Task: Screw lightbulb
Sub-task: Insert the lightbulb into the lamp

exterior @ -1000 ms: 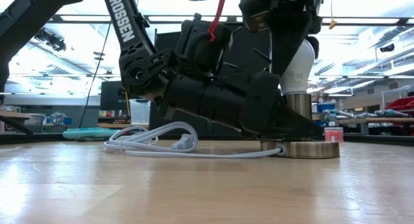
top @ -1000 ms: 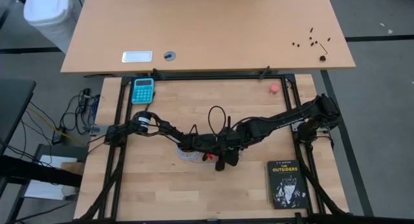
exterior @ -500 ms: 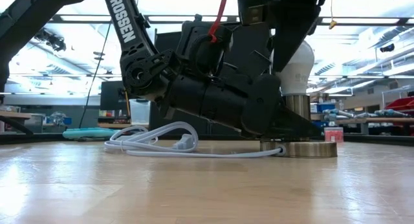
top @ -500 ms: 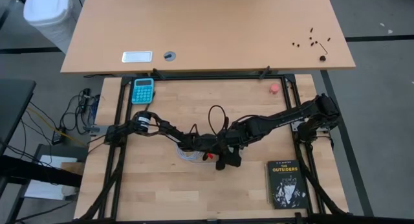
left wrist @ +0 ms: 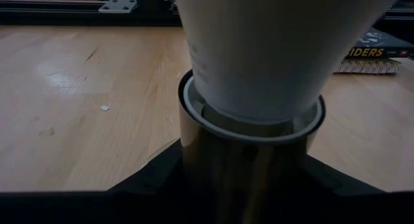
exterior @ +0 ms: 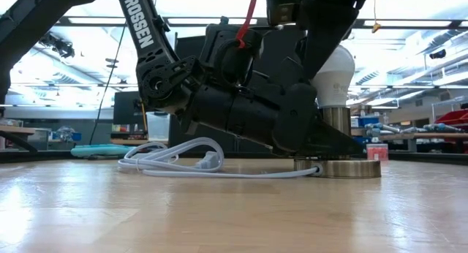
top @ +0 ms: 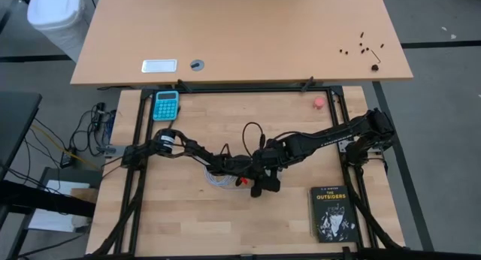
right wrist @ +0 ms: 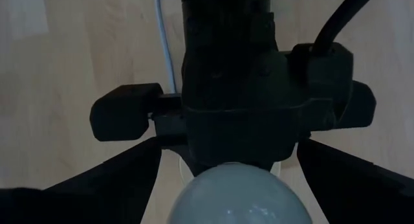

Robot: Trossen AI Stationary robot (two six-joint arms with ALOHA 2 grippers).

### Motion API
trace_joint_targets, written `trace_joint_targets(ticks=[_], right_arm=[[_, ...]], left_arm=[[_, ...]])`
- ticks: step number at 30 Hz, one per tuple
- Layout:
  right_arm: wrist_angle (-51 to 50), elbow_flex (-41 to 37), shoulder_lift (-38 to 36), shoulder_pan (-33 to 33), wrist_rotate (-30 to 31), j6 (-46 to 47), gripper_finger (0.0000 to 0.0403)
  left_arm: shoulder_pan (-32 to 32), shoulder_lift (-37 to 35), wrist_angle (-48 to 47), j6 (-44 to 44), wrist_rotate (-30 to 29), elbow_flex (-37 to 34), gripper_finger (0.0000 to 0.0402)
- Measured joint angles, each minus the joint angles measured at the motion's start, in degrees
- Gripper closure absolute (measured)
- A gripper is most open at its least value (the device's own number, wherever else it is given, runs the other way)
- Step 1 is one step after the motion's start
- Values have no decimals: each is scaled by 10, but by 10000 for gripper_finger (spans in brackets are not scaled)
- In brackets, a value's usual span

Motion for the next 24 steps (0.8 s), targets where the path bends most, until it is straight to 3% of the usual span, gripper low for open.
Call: trace_joint_targets(ticks=[9,24], right_arm=[[-26,0,0,6,-1,-24,32],[-43,0,0,41,30,-236,32]], left_arm=[[0,0,0,1,0,0,208],[0,0,0,2,0,-1,208]])
